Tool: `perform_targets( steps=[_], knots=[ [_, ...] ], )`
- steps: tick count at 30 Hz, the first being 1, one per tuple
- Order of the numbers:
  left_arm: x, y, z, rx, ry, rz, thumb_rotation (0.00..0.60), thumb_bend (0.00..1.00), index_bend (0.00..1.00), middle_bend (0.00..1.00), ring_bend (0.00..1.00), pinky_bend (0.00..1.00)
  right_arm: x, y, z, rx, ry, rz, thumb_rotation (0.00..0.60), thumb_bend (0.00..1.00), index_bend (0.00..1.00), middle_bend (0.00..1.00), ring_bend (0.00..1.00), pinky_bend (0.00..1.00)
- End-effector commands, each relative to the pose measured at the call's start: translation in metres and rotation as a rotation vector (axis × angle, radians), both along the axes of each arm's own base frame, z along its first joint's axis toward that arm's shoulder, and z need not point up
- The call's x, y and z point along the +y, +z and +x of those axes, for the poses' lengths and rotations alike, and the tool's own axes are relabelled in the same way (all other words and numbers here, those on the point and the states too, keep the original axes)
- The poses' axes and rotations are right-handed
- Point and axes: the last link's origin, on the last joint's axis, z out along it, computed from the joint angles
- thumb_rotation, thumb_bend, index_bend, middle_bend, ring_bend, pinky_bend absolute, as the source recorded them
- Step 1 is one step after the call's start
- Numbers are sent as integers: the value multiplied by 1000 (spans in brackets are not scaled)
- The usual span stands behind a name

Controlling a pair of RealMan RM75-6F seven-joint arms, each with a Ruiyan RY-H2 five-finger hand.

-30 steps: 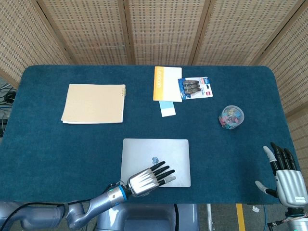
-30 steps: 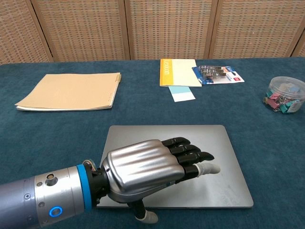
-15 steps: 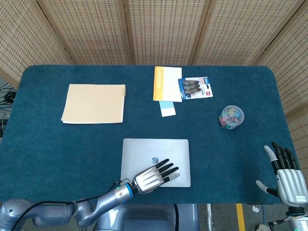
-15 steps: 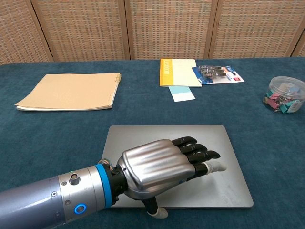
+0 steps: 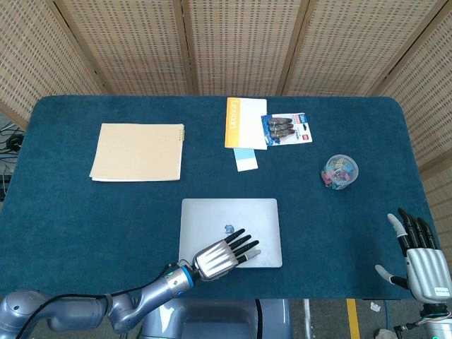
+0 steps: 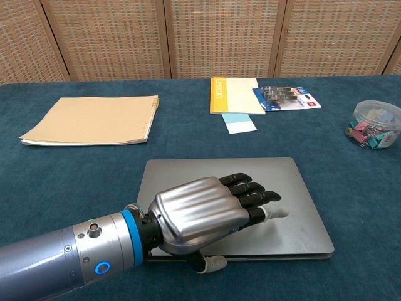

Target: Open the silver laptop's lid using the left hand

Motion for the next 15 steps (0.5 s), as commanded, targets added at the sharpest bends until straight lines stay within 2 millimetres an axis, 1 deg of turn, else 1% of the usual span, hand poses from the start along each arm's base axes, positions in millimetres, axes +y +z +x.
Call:
perform_targets(
  steps=[1, 3, 6, 10, 12, 13, 15],
  knots=[
    [2, 1, -1, 3, -2, 10, 600, 370, 0, 0, 0, 0, 0, 0, 0, 0, 1, 0, 600, 53, 27, 0, 0, 0],
    [4, 2, 0, 1, -4, 21, 600, 388, 0, 0, 0, 0, 0, 0, 0, -1, 2, 1, 600, 53, 27, 0, 0, 0],
    [8, 4, 4, -15, -11, 52, 600, 451, 0, 0, 0, 0, 0, 0, 1, -3, 3, 1, 600, 53, 27, 0, 0, 0],
    [21, 10, 16, -94, -43, 154, 600, 544, 0, 0, 0, 0, 1, 0, 1, -5, 6, 1, 600, 53, 27, 0, 0, 0],
    [26, 12, 20, -118, -52, 199, 600, 556, 0, 0, 0, 0, 1, 0, 1, -5, 7, 3, 600, 53, 27, 0, 0, 0],
    [34, 11, 20, -111, -46, 242, 600, 557, 0, 0, 0, 0, 1, -1, 1, -4, 7, 7, 600, 53, 27, 0, 0, 0],
    [41, 5, 21, -95, -20, 267, 600, 558, 0, 0, 0, 0, 1, -2, 1, -1, 9, 11, 600, 53, 27, 0, 0, 0]
  ],
)
